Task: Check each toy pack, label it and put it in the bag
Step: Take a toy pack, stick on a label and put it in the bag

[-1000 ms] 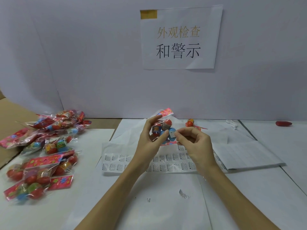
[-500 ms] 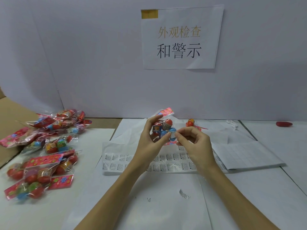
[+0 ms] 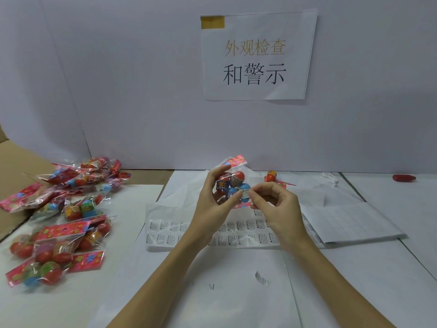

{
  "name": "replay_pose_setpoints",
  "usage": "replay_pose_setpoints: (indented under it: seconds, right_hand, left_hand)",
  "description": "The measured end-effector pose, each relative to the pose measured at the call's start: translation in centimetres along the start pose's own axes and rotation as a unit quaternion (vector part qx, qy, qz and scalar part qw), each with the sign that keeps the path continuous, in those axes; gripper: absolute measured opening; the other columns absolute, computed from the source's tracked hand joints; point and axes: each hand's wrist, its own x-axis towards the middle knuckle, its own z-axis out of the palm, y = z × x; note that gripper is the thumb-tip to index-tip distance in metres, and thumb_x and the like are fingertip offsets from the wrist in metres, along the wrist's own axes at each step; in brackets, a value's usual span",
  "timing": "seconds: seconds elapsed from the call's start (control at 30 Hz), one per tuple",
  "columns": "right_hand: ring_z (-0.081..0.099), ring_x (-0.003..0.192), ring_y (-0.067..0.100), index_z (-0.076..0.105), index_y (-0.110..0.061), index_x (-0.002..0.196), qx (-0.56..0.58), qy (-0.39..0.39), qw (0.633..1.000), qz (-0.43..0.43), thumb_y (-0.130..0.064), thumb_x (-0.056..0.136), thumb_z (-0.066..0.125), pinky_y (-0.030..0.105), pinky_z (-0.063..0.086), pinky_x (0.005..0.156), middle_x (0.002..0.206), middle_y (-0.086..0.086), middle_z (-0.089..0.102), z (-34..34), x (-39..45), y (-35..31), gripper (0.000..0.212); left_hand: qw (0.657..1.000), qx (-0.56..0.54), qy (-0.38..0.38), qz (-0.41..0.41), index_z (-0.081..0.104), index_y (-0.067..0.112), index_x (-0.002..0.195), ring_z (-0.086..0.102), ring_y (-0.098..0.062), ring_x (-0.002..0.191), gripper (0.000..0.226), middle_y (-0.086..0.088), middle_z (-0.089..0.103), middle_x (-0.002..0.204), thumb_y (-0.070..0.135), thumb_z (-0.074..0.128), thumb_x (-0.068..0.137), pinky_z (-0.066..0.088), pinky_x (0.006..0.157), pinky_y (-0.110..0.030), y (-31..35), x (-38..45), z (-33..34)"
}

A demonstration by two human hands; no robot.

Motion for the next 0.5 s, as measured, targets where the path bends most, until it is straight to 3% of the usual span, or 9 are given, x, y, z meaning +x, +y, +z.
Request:
replay_pose_setpoints:
  seconds: [0.27, 0.4, 0.5]
  right_hand:
    - [0.074, 0.084, 0.014, 0.075, -0.019, 0.097, -0.008, -0.009, 1.000, -0.015, -0.020, 0.089, 0.080, 0.027, 0.064, 0.075, 0.087, -0.008, 0.076, 0.01, -0.12, -0.09, 0.010]
    - [0.073, 0.072, 0.012, 0.061, -0.025, 0.114, -0.078, 0.075, 0.994, -0.012, -0.025, 0.088, 0.083, 0.018, 0.058, 0.064, 0.076, -0.005, 0.072, 0.11, -0.12, 0.33, 0.034]
    - [0.073, 0.067, 0.013, 0.055, -0.026, 0.117, -0.055, 0.126, 0.990, 0.036, -0.017, 0.095, 0.074, 0.016, 0.053, 0.054, 0.083, -0.003, 0.071, -0.69, 0.41, 0.43, 0.030]
  left_hand:
    - [1.000, 0.005, 0.015, 0.014, 0.054, 0.033, 0.139, 0.068, -0.012, 0.118, 0.065, 0.003, 0.058, 0.138, 0.005, 0.082, 0.087, 0.058, 0.088, -0.022, -0.17, 0.08, -0.05]
    - [0.999, 0.019, 0.019, 0.021, 0.055, 0.035, 0.137, 0.067, -0.013, 0.119, 0.066, 0.005, 0.058, 0.139, 0.003, 0.082, 0.086, 0.059, 0.087, -0.023, -0.26, 0.18, 0.14]
    - [1.000, -0.010, 0.027, 0.003, 0.057, 0.040, 0.134, 0.069, -0.008, 0.115, 0.064, 0.009, 0.060, 0.134, 0.003, 0.081, 0.087, 0.060, 0.082, -0.023, -0.17, 0.28, -0.28]
